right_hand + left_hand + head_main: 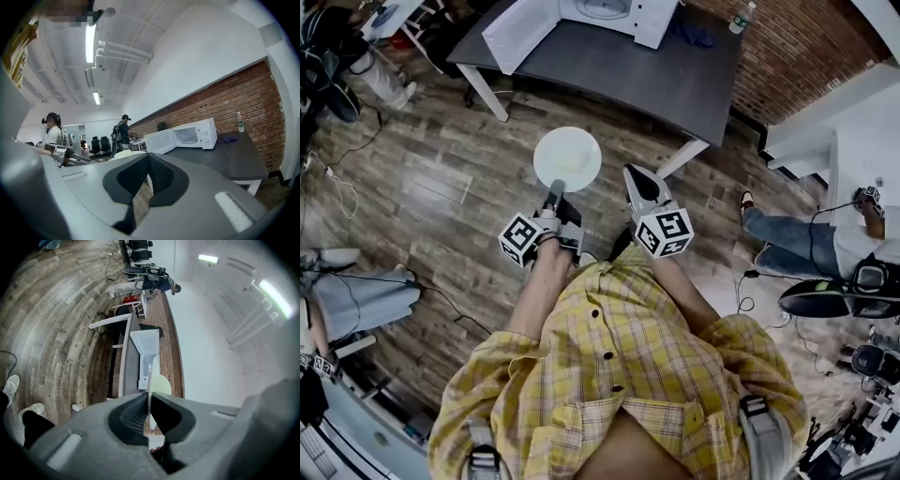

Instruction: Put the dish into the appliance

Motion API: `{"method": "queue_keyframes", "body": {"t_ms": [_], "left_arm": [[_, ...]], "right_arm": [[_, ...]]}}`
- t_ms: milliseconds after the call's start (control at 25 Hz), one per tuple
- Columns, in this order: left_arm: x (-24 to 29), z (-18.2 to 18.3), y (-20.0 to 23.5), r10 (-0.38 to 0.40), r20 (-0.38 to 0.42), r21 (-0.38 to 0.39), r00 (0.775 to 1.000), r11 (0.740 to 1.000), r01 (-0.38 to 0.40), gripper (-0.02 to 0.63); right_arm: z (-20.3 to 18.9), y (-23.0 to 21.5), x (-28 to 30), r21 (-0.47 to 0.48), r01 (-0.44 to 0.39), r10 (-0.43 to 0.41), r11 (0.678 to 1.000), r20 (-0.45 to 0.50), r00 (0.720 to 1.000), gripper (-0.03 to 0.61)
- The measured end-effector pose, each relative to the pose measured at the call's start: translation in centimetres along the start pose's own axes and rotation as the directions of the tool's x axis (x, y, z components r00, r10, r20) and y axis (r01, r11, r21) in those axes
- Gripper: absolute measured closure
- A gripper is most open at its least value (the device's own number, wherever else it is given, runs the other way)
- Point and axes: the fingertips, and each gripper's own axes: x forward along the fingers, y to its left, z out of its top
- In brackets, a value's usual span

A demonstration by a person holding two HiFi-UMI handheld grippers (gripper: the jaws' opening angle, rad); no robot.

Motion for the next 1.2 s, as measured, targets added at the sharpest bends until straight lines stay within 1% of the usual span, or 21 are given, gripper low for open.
{"method": "queue_keyframes", "body": {"t_ms": [200, 360, 600, 840, 1000, 1120, 1200], "left_arm": [[-0.3, 0.8, 0.1, -0.003, -0.014, -0.008, 1.0, 1.0, 0.003, 0.603], [-0.3, 0.6, 0.3, 0.005, -0.025, -0.003, 1.0, 1.0, -0.005, 0.603], [0.4, 1.1, 0.7, 0.014, -0.034, -0.005, 0.999, 1.0, -0.014, 0.603], [2.4, 2.2, 0.2, 0.013, -0.028, 0.012, 1.0, 1.0, -0.012, 0.603], [4.1, 2.5, -0.4, -0.025, -0.032, -0.015, 0.999, 1.0, 0.024, 0.603], [5.4, 3.1, 0.4, -0.001, -0.037, 0.007, 0.999, 1.0, 0.001, 0.603], [6.7, 3.5, 0.5, 0.004, -0.042, 0.004, 0.999, 1.0, -0.004, 0.603]], "right_arm": [[0.4, 0.8, 0.1, -0.016, 0.022, -0.022, 1.0, -0.002, 1.0, 0.574], [1.3, 0.8, 0.1, -0.024, 0.041, -0.041, 0.999, 0.012, 0.999, 0.574], [1.0, 1.3, 1.2, -0.035, 0.033, -0.033, 0.999, 0.017, 0.999, 0.574], [0.9, -0.1, 2.9, -0.022, 0.036, -0.036, 0.999, 0.016, 0.999, 0.574], [0.7, -0.8, 4.2, -0.019, 0.038, -0.038, 0.999, 0.012, 0.999, 0.574], [0.4, -1.5, 5.5, -0.025, 0.032, -0.032, 0.999, 0.005, 0.999, 0.574], [0.2, -2.5, 6.5, -0.016, 0.037, -0.037, 0.999, -0.001, 0.999, 0.574]]}}
